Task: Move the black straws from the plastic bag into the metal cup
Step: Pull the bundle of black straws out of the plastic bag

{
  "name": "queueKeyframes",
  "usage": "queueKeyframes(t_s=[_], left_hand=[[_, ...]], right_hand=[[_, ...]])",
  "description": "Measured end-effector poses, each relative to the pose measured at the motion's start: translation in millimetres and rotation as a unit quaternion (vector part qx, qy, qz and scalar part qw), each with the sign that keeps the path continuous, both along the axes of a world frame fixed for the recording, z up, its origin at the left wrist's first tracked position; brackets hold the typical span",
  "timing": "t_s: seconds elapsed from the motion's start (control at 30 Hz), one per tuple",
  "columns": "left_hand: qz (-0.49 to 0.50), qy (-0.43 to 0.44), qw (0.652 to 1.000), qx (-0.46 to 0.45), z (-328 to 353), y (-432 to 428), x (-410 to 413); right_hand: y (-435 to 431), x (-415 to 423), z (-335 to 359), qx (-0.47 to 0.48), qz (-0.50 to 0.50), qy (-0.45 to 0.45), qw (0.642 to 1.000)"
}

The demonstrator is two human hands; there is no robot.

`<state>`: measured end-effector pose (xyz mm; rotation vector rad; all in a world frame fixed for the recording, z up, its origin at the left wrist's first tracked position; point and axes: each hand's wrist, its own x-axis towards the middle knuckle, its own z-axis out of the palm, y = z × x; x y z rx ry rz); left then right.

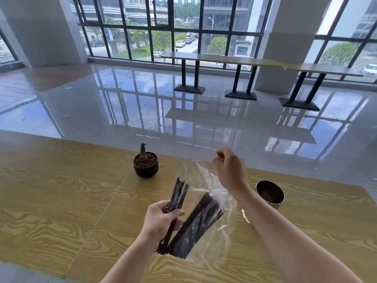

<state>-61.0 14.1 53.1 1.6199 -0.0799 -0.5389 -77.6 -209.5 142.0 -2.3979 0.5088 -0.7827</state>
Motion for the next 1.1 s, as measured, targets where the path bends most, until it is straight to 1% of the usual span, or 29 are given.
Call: queueKeyframes(t_s=[0.07, 0.1, 0.17, 0.23, 0.3, 0.4, 0.47, 0.57, 0.73, 0.8, 0.9, 1.0, 1.07, 1.1], left_hand=[[-0.003, 0.02, 0.999, -0.025, 0, 3, -1], [-0.004, 0.034, 0.999, -0.04, 0, 4, -1], [-0.005, 0.057, 0.996, -0.066, 0, 5, -1], [0.001, 0.074, 0.993, -0.088, 0, 6, 1], [0.015, 0.087, 0.99, -0.111, 0, 7, 4], [0.034, 0.102, 0.984, -0.139, -1, 9, 9], [0.037, 0.105, 0.983, -0.145, -1, 7, 10], [0.035, 0.104, 0.983, -0.149, 0, 5, 11], [0.032, 0.113, 0.981, -0.157, 2, 7, 14], [0.03, 0.117, 0.98, -0.159, 2, 8, 15], [0.024, 0.119, 0.98, -0.156, 2, 9, 15], [0.02, 0.118, 0.981, -0.15, 2, 12, 15], [0.026, 0.117, 0.981, -0.153, 0, 14, 15], [0.03, 0.115, 0.981, -0.155, 0, 15, 16]], right_hand=[[-12, 3, 12, 0.055, -0.019, -0.006, 0.998], [-15, 2, 15, 0.083, -0.007, 0.003, 0.997], [-17, -5, 13, 0.135, 0.056, 0.032, 0.989], [-13, -20, 6, 0.15, 0.111, 0.06, 0.981], [-9, -36, -6, 0.101, 0.126, 0.075, 0.984], [-7, -52, -32, -0.055, 0.104, 0.089, 0.989], [-8, -54, -48, -0.115, 0.083, 0.114, 0.983], [-7, -51, -63, -0.13, 0.085, 0.138, 0.978], [5, -47, -77, -0.166, 0.146, 0.152, 0.963], [10, -42, -78, -0.175, 0.147, 0.114, 0.967], [15, -32, -72, -0.177, 0.133, 0.03, 0.975], [14, -26, -66, -0.21, 0.136, -0.035, 0.968], [14, -26, -65, -0.196, 0.155, -0.043, 0.967], [17, -26, -64, -0.188, 0.167, -0.029, 0.967]])
